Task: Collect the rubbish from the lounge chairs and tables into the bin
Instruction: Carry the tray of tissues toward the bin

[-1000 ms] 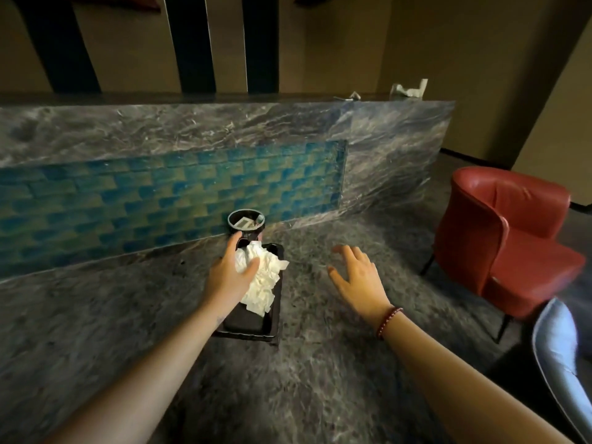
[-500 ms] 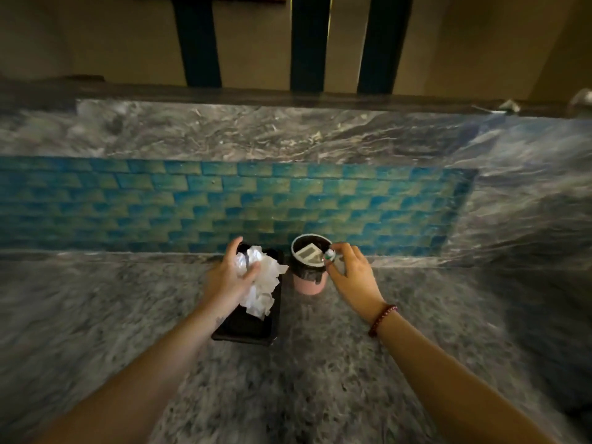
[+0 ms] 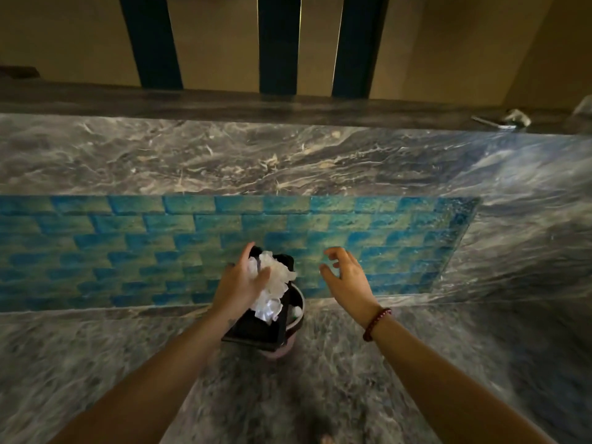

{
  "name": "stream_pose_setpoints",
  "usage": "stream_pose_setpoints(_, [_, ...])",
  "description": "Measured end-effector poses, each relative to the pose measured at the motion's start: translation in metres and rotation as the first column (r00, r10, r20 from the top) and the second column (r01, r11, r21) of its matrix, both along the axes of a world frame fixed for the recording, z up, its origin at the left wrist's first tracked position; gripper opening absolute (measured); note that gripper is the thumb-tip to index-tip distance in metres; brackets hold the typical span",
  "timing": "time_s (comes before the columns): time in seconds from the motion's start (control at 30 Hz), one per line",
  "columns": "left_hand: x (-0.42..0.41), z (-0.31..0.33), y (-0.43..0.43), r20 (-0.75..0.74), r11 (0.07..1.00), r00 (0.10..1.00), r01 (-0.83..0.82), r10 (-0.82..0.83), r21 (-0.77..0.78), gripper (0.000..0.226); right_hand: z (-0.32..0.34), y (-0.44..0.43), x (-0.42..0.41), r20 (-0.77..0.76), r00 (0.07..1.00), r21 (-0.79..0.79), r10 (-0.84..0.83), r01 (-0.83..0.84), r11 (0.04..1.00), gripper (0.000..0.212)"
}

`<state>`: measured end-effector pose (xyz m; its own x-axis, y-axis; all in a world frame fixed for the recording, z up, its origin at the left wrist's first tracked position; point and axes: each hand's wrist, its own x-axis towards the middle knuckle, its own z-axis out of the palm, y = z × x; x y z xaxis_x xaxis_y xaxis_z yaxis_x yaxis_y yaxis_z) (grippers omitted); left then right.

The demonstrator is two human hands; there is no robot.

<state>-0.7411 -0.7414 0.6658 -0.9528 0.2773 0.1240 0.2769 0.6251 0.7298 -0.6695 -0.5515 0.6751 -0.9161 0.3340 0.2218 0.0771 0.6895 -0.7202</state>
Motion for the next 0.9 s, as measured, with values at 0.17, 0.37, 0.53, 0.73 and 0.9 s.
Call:
stream_pose_setpoints(0.17, [-0.125,-0.044,0.059,0.040,0.996,0.995,-0.091,0.092,-0.017,0.061,-0.046,0.066,-0.132,0.029,0.998,-0.044,0.054,-0.053,0.998,0.028])
stream_pose_setpoints(0.37, [-0.224,-0.117,0.093,0.197,0.968,0.948,-0.245,0.250,-0.048,0.057,-0.102,0.113,-0.266,0.156,0.977,-0.052,0.145,-0.138,0.989,0.030])
stream_pose_setpoints(0.53, [-0.299,-0.200,0.102,0.273,0.945,0.906,-0.298,0.324,-0.133,0.062,-0.166,0.125,-0.344,0.216,0.965,-0.094,0.152,-0.134,0.986,0.029])
stream_pose_setpoints(0.73, [-0.363,-0.336,0.127,0.409,0.934,0.840,-0.307,0.355,-0.180,0.063,-0.282,0.137,-0.397,0.222,0.974,-0.148,0.043,-0.010,0.989,0.025])
stream_pose_setpoints(0.9, [-0.383,-0.432,0.154,0.457,0.917,0.796,-0.334,0.398,-0.218,0.065,-0.377,0.141,-0.415,0.312,0.950,-0.163,0.037,0.015,0.986,0.025])
